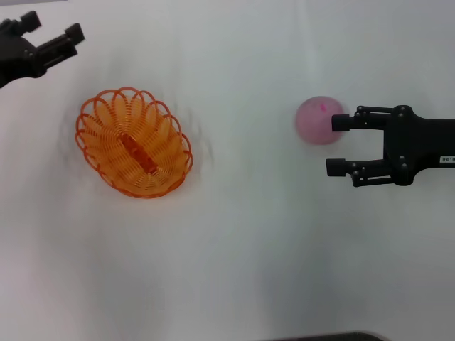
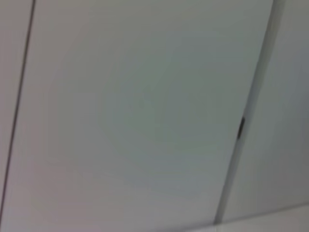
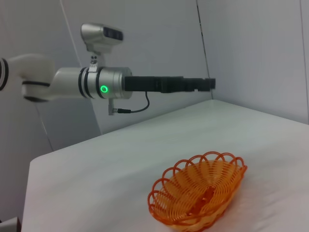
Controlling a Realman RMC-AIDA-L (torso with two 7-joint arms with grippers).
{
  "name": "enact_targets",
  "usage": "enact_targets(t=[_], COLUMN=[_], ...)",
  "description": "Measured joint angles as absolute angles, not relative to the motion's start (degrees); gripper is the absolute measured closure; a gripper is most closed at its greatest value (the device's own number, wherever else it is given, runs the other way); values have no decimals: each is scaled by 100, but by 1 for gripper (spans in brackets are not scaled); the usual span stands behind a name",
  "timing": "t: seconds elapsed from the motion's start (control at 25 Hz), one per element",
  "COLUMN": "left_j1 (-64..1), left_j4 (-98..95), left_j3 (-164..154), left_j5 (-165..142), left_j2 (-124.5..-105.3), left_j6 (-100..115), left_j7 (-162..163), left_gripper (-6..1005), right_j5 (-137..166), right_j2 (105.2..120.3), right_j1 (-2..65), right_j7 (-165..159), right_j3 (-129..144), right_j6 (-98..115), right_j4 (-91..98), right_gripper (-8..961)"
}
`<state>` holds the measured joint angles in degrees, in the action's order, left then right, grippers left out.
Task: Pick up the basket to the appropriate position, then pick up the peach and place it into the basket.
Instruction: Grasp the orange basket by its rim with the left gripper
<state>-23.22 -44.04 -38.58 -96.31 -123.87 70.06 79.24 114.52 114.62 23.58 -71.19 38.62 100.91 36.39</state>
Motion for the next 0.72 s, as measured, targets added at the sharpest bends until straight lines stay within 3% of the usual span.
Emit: enact_targets(t=[0.72], left_j1=[-2941], left_j4=[-5812], left_j3=[-4495], left_j5=[-12333], left_j2=[-12349], left_j6=[6878], left_j7=[10736], left_gripper=[66], right_j5=[11606], right_j2=[11482], right_j1=[2474], right_j7=[-7159], right_j3=[3929], right_j6=[9993], right_j4=[3638], right_gripper=[101])
